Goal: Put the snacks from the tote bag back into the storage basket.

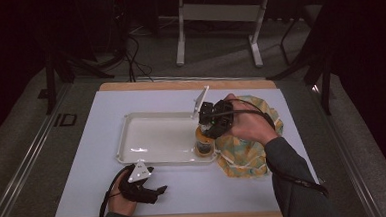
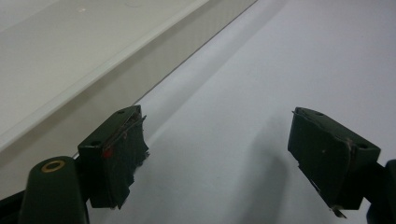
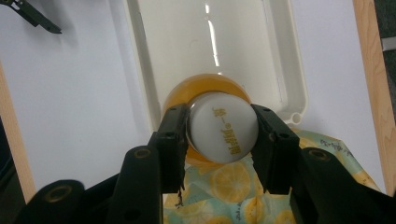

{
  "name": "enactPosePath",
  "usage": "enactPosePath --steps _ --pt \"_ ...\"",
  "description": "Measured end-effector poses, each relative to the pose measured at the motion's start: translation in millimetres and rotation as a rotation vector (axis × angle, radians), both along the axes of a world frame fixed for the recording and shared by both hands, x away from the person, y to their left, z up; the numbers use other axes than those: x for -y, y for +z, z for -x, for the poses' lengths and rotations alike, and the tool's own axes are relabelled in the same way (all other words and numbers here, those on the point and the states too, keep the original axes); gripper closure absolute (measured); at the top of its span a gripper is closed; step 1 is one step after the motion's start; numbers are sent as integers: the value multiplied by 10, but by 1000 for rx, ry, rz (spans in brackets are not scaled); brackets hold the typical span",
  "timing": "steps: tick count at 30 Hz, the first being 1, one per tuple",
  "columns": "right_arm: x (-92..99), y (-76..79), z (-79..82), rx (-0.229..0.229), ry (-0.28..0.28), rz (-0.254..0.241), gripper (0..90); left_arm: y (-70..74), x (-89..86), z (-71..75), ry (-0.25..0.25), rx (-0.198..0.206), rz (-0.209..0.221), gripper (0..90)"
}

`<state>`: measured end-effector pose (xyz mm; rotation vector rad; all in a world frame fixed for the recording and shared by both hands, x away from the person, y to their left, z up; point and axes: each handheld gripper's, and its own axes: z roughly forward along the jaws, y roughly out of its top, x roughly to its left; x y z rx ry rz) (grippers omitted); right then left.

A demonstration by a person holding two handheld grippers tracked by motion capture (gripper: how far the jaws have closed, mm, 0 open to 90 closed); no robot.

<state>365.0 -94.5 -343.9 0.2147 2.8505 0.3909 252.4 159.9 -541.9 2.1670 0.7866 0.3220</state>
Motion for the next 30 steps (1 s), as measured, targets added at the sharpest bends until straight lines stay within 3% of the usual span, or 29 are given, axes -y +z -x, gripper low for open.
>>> enactPosePath --steps 30 --pt "-36 -146 43 -29 19 34 587 1 1 3 2 5 -1 190"
